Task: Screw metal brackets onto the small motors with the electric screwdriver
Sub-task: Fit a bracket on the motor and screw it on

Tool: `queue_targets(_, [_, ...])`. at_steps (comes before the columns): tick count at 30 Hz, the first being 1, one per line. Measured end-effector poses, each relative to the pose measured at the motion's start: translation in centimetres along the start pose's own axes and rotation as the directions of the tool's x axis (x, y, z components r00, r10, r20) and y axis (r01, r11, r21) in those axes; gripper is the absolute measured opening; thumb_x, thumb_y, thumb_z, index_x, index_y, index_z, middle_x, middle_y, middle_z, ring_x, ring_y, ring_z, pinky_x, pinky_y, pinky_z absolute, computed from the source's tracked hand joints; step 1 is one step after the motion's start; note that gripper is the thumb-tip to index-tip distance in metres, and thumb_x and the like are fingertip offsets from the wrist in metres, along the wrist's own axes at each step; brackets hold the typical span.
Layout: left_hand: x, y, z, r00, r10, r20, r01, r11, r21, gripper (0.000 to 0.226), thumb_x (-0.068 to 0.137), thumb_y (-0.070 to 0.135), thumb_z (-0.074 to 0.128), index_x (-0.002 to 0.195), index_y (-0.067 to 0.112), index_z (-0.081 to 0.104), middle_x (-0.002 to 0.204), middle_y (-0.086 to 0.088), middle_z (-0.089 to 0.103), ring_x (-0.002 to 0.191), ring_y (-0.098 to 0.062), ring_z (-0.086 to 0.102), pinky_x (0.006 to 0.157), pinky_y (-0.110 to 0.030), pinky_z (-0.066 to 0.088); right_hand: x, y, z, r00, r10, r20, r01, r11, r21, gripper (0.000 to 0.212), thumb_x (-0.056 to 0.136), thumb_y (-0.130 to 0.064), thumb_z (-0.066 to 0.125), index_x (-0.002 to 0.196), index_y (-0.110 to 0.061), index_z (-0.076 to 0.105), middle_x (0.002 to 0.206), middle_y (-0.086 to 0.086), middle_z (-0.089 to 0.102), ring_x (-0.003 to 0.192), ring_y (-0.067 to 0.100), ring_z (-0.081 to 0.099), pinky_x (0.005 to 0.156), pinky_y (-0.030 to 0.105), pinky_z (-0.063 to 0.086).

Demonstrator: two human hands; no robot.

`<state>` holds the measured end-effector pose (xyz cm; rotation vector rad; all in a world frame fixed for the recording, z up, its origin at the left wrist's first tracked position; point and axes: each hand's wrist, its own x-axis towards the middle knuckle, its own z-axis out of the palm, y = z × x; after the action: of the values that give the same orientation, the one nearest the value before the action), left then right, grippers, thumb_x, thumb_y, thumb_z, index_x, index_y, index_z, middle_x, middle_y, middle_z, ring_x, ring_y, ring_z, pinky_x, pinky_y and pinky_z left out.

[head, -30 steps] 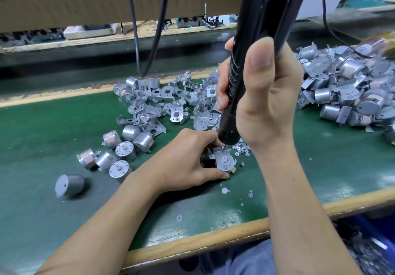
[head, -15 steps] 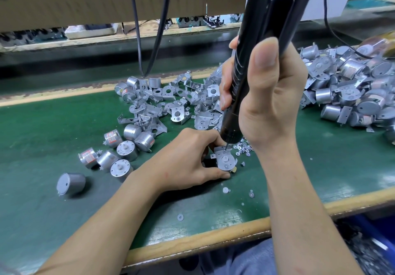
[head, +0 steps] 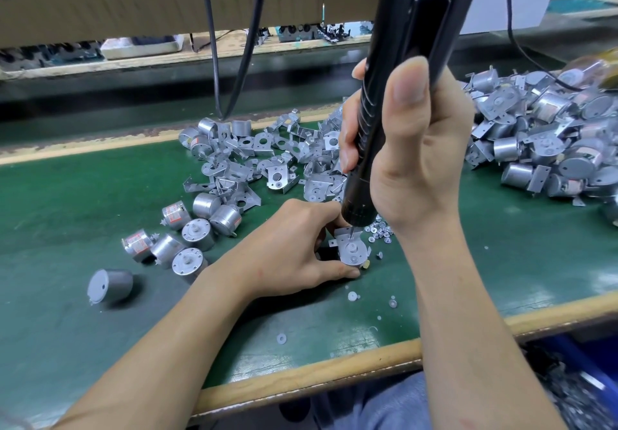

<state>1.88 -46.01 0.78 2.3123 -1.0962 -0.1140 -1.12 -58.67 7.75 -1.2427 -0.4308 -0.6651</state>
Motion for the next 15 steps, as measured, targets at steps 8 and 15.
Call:
queue_targets(8, [0.1, 0.1, 0.0, 0.999, 0.024, -0.021, -0.024, 1.0, -0.016, 0.048, 0.076, 0.046, 0.081, 0.11, 0.015, 0.065, 0.07, 0.02, 0.048, 0.065, -0.002, 0.048, 0.06, -0.018, 0.034, 0.1, 0.5, 0.1, 0.999, 0.033, 0.025, -0.033, 0.999, 0.003, 0.069, 0.078, -0.073, 0.06, 0.085, -0.005, 0.047, 0.056, -0.001, 0.049, 0.039, 0.017, 0.047, 0.044, 0.022, 0.038])
queue_targets(15, [0.1, 0.3, 0.1, 0.997, 0.053, -0.048, -0.054, 0.998, -0.018, 0.048, 0.076, 0.041, 0.082, 0.112, 0.014, 0.065, 0.072, 0.023, 0.05, 0.066, 0.006, 0.048, 0.061, -0.011, 0.032, 0.4, 1.1, 0.1, 0.998, 0.045, 0.033, -0.043, 0.997, -0.061, 0.063, 0.079, -0.073, 0.057, 0.087, -0.011, 0.051, 0.057, 0.015, 0.046, 0.041, 0.018, 0.047, 0.045, 0.023, 0.038])
